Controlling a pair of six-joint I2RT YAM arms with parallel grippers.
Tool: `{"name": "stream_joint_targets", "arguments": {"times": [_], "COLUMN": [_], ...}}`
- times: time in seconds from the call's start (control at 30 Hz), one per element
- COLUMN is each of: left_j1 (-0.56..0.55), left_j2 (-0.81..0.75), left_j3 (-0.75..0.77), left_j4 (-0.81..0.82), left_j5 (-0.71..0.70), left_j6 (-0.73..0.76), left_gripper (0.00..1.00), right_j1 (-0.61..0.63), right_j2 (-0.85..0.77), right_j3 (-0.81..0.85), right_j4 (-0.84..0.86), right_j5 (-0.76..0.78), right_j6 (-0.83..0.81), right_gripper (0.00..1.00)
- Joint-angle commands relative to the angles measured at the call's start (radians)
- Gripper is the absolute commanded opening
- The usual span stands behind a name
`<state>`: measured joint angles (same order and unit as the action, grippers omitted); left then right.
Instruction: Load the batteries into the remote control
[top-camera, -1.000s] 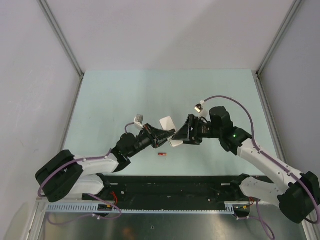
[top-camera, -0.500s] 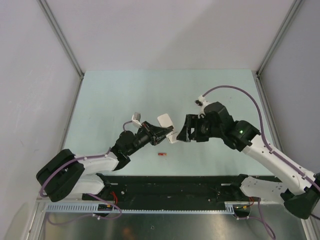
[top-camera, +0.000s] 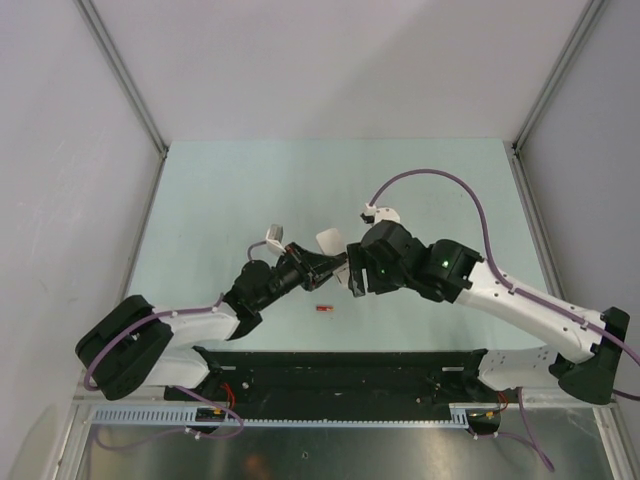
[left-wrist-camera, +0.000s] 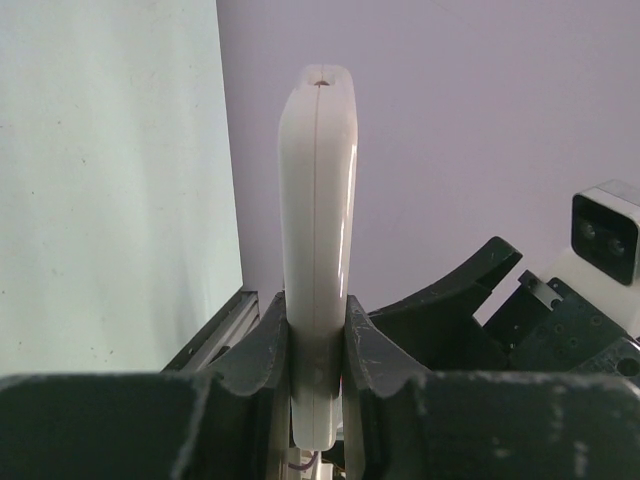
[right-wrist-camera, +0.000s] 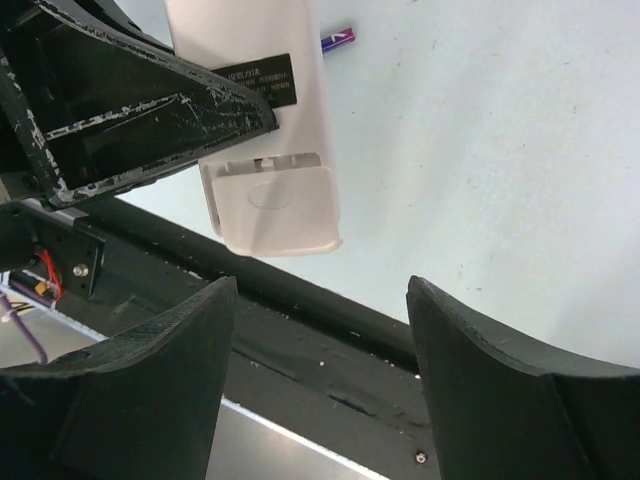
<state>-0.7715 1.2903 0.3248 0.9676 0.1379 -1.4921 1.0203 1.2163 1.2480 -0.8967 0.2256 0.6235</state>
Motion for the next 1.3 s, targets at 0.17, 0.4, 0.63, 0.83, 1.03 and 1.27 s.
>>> {"name": "stream_joint_targets", "arguments": {"times": [0.17,0.4,0.63,0.83,1.03,1.27], "left_j1": [0.008,0.008,0.008,0.008,0.008,0.008], "left_j2": [0.018,0.030,0.029,0.021,0.015,0.006], "left_j3": [0.062,0.066,0.072,0.072,0.068,0.071], "left_j4": [0.016,0.016,0.014,0.016,0.016,0.014], "left_j5": [0.037,0.057,0.068,0.074,0.075,0.080], "left_j6": [-0.007,-0.019,-0.026,-0.030,-0.031,-0.033], "left_gripper": [0.00,0.00,0.00,0.00,0.00,0.00], "right_j1": [0.032,0.037,0.043,0.044,0.044,0.044], "right_j2": [0.043,0.074,0.086,0.098,0.109,0.114], "right_j3": [0.094,0.097,0.097,0.099,0.099,0.099], "right_j4": [0.008,0.018,0.012,0.018,0.016,0.013], "right_j5": [0.069,0.029,0.015,0.012,0.003,0.001], "right_j6": [-0.041,-0.067,-0.076,-0.084,-0.090,-0.096], "right_gripper": [0.73,0.73,0.74,0.73,0.70,0.67]}}
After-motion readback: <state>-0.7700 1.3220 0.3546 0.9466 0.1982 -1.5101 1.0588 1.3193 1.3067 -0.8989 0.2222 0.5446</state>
